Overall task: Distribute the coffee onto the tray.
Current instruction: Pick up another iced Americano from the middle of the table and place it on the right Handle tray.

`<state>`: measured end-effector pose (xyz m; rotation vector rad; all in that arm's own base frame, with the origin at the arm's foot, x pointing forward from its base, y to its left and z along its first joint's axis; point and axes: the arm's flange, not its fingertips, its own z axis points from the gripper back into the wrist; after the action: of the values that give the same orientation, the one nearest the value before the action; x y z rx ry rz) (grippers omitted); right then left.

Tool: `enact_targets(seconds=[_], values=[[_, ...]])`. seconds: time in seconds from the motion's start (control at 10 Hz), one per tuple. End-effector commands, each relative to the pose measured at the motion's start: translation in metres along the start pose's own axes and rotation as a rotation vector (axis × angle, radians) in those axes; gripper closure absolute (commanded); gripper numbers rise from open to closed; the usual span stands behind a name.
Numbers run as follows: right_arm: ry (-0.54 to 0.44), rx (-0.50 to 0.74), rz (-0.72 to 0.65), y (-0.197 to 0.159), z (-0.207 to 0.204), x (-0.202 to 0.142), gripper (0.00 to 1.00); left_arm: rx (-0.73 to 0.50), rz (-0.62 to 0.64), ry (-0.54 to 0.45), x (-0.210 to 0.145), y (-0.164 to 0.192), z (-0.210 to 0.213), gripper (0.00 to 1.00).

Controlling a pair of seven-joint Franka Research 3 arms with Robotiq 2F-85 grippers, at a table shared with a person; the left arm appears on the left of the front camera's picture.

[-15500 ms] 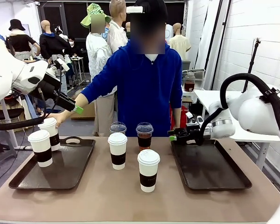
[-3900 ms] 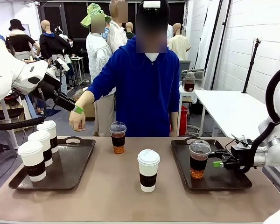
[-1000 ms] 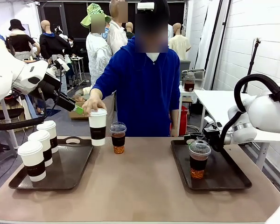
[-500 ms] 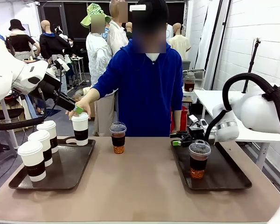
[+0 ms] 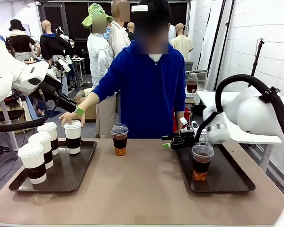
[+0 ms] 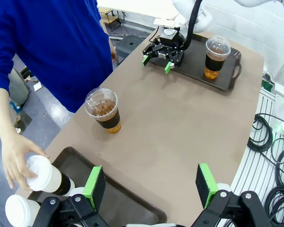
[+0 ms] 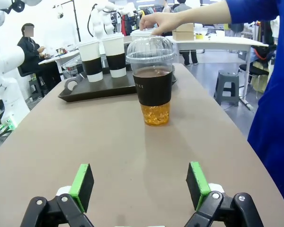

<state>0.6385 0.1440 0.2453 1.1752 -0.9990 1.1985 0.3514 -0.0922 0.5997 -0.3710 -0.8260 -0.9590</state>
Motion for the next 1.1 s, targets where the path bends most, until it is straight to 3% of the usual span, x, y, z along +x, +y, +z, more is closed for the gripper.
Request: enact_targets(seconds=[0.0, 0.3, 1.0], values=[[-0.014, -0.033, 0.029, -0.011, -0.017, 0.001, 0.0, -0.009, 0.002, -0.002, -0.002, 0.001, 0.0, 0.0], [-0.024, -0.014, 0.028, -0.017, -0.035, 0.007, 0.0, -0.009, 0.002, -0.002, -0.002, 0.001, 0.0, 0.0], [-0.014, 0.009, 0.028, -0.01, -0.031, 0.009, 0.0, -0.009, 0.002, -0.002, -0.002, 0.001, 0.0, 0.0]])
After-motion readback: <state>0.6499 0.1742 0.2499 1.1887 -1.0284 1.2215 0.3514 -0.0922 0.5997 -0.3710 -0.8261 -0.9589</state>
